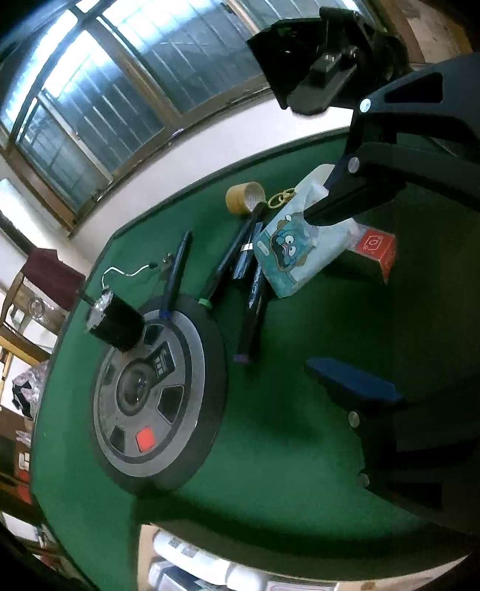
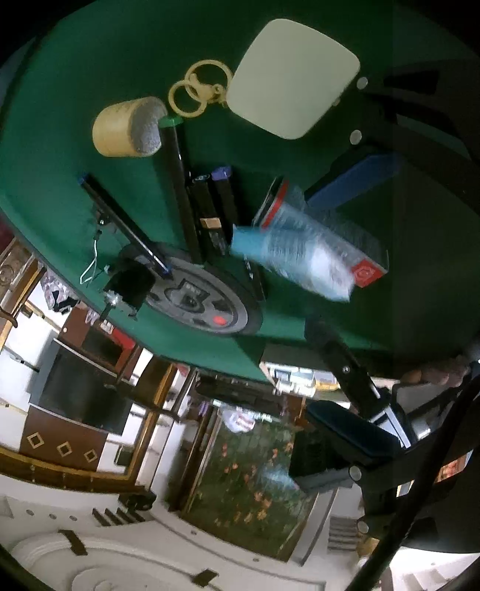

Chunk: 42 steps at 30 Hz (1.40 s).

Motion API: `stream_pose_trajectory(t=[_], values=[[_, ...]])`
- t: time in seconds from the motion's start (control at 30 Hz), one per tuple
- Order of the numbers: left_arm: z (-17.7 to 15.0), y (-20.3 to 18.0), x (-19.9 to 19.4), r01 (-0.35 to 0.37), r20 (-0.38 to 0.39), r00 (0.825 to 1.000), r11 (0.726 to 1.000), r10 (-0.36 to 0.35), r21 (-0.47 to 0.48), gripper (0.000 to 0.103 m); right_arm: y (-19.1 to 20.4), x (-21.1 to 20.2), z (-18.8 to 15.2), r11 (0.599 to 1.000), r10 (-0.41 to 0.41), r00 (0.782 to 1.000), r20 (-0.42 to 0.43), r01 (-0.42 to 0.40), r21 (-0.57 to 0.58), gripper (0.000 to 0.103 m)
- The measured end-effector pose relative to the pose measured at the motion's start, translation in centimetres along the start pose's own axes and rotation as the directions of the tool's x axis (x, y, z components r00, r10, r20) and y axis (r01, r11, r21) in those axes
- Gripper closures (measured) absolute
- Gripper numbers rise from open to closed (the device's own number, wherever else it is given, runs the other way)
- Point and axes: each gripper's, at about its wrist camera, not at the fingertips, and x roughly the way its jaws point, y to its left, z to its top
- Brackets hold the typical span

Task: Organize objects
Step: 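Grasp the blue cartoon tissue packet with the left gripper while the right gripper grasps the white-and-red glue box, then carry the tissue packet and glue box over the cardboard box with both grippers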

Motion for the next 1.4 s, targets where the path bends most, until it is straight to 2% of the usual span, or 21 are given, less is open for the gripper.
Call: stream_pose_trajectory(t=[0.1,0.23,0.33,0.4,0.43,0.5,0.6,0.8,0.93,1.0,1.17,1.2,1.27,1.4], values=[[-0.1,0.2,-0.7,-0.037,0.024,0.999,0.999,0.037,-0.004,0.035,0.1,-0.2,0.4,0.999,0.042,0.999,0.015,-0.043,0.009,0.000],[-0.4,1.3,-1.1,-0.093,0.011,0.996,0.995,0.093,-0.045,0.035,0.6,1.2,1.1,1.000,-0.001,1.000,-0.004,0.001,-0.006,0.000],[-0.9,3.0,-1.1,-0.098,0.003,0.995,0.990,0.098,-0.106,0.035,1.0,3.1,1.5,1.000,0.006,0.999,-0.044,-0.006,-0.008,0.000],[-1.0,3.8,-1.3,-0.076,0.015,0.997,0.988,0.079,-0.135,0.034,1.7,4.4,1.6,1.000,0.002,0.998,-0.065,-0.004,-0.025,0.000],[-1.1,4.0,-1.5,-0.084,0.015,0.996,0.986,0.087,-0.141,0.034,2.1,5.0,1.6,1.000,0.011,0.996,-0.089,-0.014,-0.027,0.000],[-1.0,4.2,-1.9,-0.091,0.013,0.995,0.986,0.094,-0.142,0.034,3.0,6.1,1.3,0.993,0.108,0.982,-0.152,-0.114,-0.027,0.000],[-0.8,4.3,-2.2,-0.106,0.019,0.994,0.986,0.109,-0.128,0.032,3.8,5.6,0.8,0.993,0.094,0.986,-0.135,-0.103,-0.062,0.000],[-0.4,3.0,-1.0,-0.161,0.006,0.987,0.985,0.162,-0.068,0.032,2.3,2.4,0.6,0.999,0.029,0.999,-0.043,-0.031,-0.044,0.000],[-0.1,0.4,-0.4,-0.210,0.034,0.977,0.977,0.209,0.021,0.032,1.1,0.8,0.3,1.000,-0.020,1.000,0.004,0.020,-0.021,0.000],[0.0,-1.0,0.2,-0.255,0.036,0.967,0.965,0.253,0.069,0.032,0.5,0.6,0.2,1.000,-0.026,1.000,0.017,0.026,-0.002,0.000],[-0.1,-3.6,3.1,-0.287,0.007,0.957,0.940,0.291,0.185,0.032,-0.5,0.3,0.4,0.999,-0.021,0.999,0.029,0.020,0.034,0.000],[-0.2,-3.8,3.6,-0.302,0.000,0.951,0.932,0.308,0.201,0.032,-0.6,0.2,0.4,0.999,-0.020,0.999,0.030,0.019,0.034,0.000],[-0.5,-3.8,4.6,-0.375,-0.001,0.922,0.896,0.386,0.239,0.031,-0.5,0.2,0.4,0.999,-0.018,0.999,0.032,0.017,0.033,0.000],[-0.8,-3.2,4.3,-0.398,0.032,0.914,0.878,0.404,0.265,0.026,-0.3,0.0,0.3,1.000,-0.026,0.999,0.033,0.025,0.016,0.000]])
